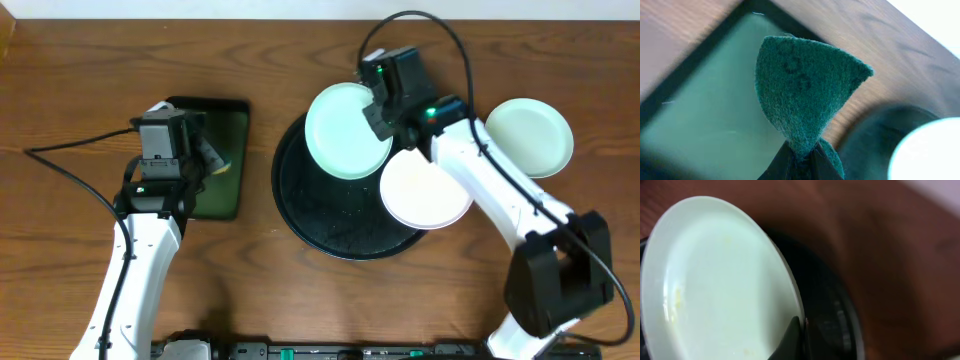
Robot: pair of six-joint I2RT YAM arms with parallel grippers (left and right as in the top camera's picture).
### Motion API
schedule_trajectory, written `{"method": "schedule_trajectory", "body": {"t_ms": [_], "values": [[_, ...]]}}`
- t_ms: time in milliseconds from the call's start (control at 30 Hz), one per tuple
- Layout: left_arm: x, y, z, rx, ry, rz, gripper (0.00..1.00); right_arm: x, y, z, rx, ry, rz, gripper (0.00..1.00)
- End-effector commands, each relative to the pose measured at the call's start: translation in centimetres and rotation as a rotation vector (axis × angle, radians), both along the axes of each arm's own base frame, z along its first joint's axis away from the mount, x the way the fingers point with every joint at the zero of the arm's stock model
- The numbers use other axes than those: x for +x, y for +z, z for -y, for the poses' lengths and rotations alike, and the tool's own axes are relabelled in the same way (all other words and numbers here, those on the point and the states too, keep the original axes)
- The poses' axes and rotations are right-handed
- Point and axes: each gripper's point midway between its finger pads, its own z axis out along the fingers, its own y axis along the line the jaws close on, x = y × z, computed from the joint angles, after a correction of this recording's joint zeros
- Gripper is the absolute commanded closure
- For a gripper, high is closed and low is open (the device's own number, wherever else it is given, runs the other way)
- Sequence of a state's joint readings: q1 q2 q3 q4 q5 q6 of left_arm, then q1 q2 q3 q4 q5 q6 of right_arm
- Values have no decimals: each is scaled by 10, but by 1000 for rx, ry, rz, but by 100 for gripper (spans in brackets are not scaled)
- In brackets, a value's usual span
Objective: Clean dirty plates on tray and stack at the side
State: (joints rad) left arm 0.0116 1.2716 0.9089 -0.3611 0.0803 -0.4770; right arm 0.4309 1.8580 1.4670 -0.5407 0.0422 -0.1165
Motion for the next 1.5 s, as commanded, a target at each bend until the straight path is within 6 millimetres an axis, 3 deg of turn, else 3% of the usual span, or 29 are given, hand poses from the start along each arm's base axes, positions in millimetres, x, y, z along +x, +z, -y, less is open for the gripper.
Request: {"method": "schedule_trajectory", "body": {"t_ms": [0, 167, 400, 500, 633, 767, 1000, 1200, 1467], "values": [[-1, 3, 38, -129, -193, 20, 92, -11, -27, -23, 133, 19, -131, 99], [1, 7, 68, -186, -295, 42, 92, -11, -67, -26, 111, 3, -202, 99], [6, -26, 128, -200, -438, -19, 92, -12, -118, -25, 84, -26, -279, 99], [14, -45, 150, -195, -485, -28, 93, -13, -133, -23, 72, -32, -306, 99], [27, -58, 166, -192, -517, 2, 93, -12, -134, -24, 74, -31, -301, 99], [36, -79, 163, -131, -478, -14, 92, -8, -132, -25, 83, -30, -283, 99], [25, -122, 173, -106, -496, -119, 93, -6, -132, -25, 85, -32, -279, 99], [21, -131, 177, -100, -505, -142, 93, -6, -131, -25, 86, -31, -277, 99], [43, -139, 122, 176, -294, -109, 93, -6, -131, -25, 85, -32, -278, 99]]}}
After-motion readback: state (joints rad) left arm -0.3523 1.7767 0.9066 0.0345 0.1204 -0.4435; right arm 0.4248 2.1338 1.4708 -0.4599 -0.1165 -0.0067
